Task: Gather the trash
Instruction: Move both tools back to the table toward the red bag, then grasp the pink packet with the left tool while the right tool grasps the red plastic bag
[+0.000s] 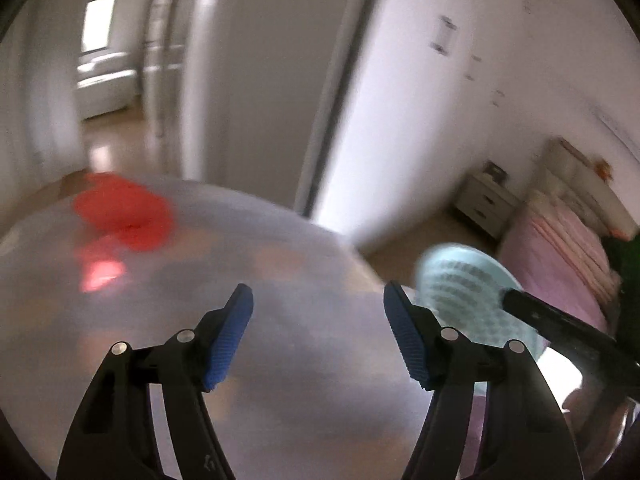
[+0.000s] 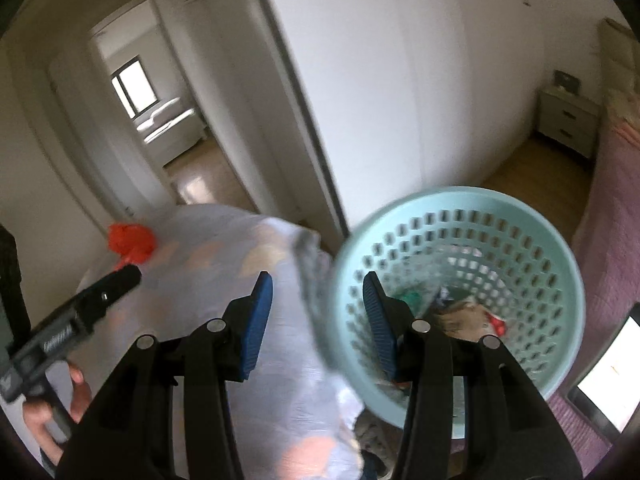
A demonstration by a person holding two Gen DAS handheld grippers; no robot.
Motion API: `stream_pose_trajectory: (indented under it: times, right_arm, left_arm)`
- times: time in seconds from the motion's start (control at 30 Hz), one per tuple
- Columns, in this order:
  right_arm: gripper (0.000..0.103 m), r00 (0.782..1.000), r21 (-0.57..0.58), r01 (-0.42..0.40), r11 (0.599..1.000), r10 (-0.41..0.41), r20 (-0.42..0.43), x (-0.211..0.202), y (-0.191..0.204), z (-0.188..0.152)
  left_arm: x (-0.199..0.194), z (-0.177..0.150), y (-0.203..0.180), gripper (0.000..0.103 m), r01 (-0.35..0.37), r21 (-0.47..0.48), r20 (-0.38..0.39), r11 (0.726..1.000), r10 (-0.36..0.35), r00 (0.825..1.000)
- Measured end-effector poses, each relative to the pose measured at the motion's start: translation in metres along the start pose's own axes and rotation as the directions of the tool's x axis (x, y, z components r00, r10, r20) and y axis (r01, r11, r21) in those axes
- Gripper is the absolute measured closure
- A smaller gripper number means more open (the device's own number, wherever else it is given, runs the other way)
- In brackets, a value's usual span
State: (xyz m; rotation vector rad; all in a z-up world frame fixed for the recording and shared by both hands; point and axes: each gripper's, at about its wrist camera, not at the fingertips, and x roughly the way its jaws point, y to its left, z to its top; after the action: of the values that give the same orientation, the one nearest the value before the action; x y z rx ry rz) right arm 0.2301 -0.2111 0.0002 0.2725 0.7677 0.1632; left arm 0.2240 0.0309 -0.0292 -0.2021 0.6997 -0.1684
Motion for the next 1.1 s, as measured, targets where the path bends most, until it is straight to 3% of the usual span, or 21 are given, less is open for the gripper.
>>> stream_pose_trajectory:
  times: [0.1,0.17,0.2,0.4,0.5,0.7,0.77,0.9,1.03,1.1]
  right_arm:
    - [0.059,0.999,-0.044,-0.038,0.998,0.038,-0.012,0.01,0.027,0.0]
    - [0.059,0.998,-0.085,-0.053,0.995,0.051,-0.02,0.018,0.047,0.0]
    - [0.059,0.998,-0.1,-0.06,0.993,0.058,-0.024,0.021,0.056,0.0]
    - [0.059,0.994,-0.208,-0.103,0.973,0.097,-0.042,0.049,0.114,0.003]
    - [0.059,0.993,-0.247,-0.113,0.962,0.105,-0.048,0.063,0.135,0.007]
    - [0.058,0.992,-0.297,-0.127,0.946,0.114,-0.059,0.083,0.163,0.018]
    - [0.051,0.991,-0.316,-0.136,0.939,0.124,-0.057,0.089,0.171,0.02]
    - [0.049,0.982,-0.349,-0.19,0.918,0.183,-0.054,0.103,0.191,0.028]
    - [0.045,0.97,-0.377,-0.242,0.894,0.232,-0.073,0.121,0.213,0.034]
    - [0.036,0.963,-0.391,-0.27,0.88,0.257,-0.086,0.133,0.227,0.036]
  left_arm:
    - [-0.006,0.005,0.044,0.038,-0.124,-0.067,0.022,0.99,0.126,0.992]
    - [-0.009,0.006,0.066,0.039,-0.271,-0.052,0.044,0.961,0.274,0.961]
    - [-0.007,0.006,0.083,0.039,-0.295,-0.063,0.032,0.953,0.298,0.954]
    - [0.012,0.016,0.141,0.039,-0.244,-0.196,-0.045,0.95,0.24,0.97]
    - [0.032,0.027,0.152,0.039,-0.2,-0.195,-0.104,0.96,0.183,0.978]
    - [0.054,0.038,0.162,0.039,-0.263,-0.172,-0.128,0.949,0.243,0.962]
    - [0.055,0.04,0.16,0.041,-0.281,-0.148,-0.125,0.948,0.264,0.956]
    - [0.05,0.039,0.158,0.064,-0.314,-0.116,-0.111,0.942,0.302,0.947]
    - [0.032,0.036,0.165,0.065,-0.316,-0.134,-0.124,0.939,0.3,0.946]
    - [0.02,0.03,0.174,0.065,-0.315,-0.168,-0.122,0.934,0.297,0.947]
